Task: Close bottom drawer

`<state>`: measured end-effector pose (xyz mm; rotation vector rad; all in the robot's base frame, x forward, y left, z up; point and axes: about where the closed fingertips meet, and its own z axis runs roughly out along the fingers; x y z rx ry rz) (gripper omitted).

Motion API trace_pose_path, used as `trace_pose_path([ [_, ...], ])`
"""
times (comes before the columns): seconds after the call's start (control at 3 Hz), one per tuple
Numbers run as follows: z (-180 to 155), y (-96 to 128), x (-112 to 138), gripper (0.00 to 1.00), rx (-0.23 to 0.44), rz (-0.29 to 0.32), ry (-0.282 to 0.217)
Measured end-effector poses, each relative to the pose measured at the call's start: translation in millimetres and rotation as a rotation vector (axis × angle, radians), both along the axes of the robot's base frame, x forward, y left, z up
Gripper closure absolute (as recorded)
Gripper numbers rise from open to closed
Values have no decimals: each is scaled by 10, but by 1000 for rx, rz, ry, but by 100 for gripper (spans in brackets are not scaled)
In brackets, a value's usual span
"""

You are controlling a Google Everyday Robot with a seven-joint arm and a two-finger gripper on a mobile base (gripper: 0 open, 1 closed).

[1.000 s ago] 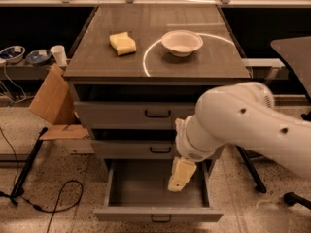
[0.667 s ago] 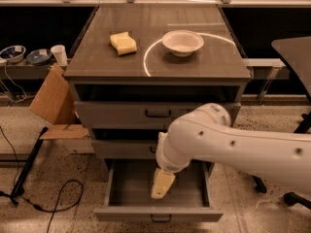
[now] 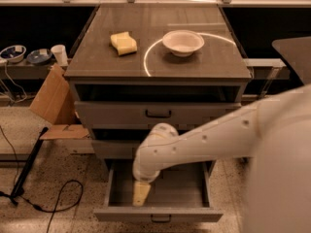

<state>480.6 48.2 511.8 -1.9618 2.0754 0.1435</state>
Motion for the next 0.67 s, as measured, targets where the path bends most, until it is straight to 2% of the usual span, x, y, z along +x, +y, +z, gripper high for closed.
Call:
trace_pose_path([
  [0.33,-533,411,91,19,-18,-67,86],
  [0.67,-944,681,115,42,-18,-138,165],
])
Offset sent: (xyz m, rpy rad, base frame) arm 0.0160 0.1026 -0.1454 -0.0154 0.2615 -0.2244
